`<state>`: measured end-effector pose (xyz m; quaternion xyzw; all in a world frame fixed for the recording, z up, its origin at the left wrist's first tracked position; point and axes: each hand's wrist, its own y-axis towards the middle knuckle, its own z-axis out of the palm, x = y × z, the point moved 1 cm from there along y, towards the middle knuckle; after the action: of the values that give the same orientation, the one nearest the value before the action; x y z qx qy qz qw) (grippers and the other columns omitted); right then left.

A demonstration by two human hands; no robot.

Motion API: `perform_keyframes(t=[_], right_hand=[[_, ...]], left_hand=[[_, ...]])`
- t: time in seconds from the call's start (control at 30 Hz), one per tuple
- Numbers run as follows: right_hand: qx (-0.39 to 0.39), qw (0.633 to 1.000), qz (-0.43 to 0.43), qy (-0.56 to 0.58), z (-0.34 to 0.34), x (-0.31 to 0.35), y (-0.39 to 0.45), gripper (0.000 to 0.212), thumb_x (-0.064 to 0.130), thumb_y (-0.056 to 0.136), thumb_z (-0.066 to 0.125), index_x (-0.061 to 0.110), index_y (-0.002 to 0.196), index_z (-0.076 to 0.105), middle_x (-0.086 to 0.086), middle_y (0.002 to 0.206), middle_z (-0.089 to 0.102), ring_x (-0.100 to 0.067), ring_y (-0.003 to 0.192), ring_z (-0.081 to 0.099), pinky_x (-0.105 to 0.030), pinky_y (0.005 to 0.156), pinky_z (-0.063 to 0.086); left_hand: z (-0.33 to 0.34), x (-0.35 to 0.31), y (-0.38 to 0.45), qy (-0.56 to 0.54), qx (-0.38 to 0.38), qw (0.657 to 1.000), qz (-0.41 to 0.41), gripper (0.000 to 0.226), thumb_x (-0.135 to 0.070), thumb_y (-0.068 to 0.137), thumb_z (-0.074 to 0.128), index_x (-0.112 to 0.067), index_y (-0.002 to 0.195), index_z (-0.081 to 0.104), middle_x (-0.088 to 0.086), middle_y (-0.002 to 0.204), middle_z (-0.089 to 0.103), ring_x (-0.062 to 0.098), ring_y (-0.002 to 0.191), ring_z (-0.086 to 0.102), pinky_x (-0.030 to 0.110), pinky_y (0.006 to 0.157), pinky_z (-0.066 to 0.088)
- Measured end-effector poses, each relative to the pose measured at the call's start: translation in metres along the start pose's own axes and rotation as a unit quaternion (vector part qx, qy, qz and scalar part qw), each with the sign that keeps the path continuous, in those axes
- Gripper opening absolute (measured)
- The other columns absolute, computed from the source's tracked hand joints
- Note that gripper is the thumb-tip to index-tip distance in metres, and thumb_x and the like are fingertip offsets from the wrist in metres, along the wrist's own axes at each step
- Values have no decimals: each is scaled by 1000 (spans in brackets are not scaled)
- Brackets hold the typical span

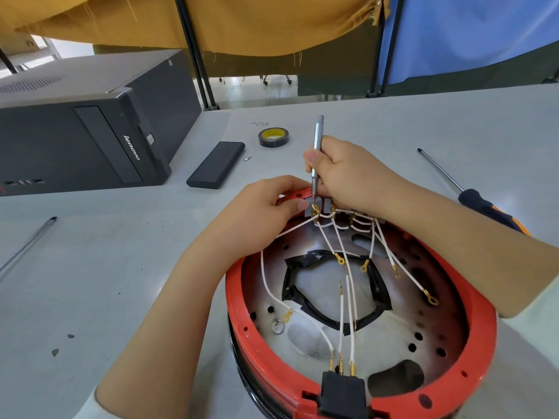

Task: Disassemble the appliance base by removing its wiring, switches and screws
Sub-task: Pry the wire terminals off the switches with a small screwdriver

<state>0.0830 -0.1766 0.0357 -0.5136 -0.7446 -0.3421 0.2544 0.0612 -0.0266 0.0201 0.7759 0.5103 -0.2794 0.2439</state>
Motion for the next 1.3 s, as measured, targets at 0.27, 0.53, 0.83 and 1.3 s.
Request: perform_keyframes(t=[0.27,0.53,0.83,1.3], right_hand=[[9,1000,8,1,1,-4,4,28,31,102,35,27,76,45,10,66,46,1,54,49,-16,53,32],[-15,1000,-18,10,-2,-3,-7,24,29,101,35,29,78,43,8,72,51,-6,69,58,-36,74,52],[8,999,15,-52,-1,0,4,31,31,102,34,26,73,43,9,72,50,-5,64,48,-19,56,34],[-20,975,28,217,-11,0,-9,22,28,102,36,17,84,44,-6,57,43,-5,32,33,-17,34,29]], left_hand=[[0,-1,0,-7,4,1000,-4,24,-25,95,53,-34,116,60,-14,108,66,5,100,59,25,91,44],[0,-1,0,-5,5,1000,-3,26,-24,95,53,-31,119,60,-13,109,66,6,102,59,28,94,44],[0,0,1,-5,2,1000,-4,26,-25,95,52,-32,119,60,-13,109,65,5,101,59,24,91,43],[0,-2,0,-7,12,1000,-3,24,-23,96,50,-30,118,59,-11,109,65,7,103,58,27,93,43]])
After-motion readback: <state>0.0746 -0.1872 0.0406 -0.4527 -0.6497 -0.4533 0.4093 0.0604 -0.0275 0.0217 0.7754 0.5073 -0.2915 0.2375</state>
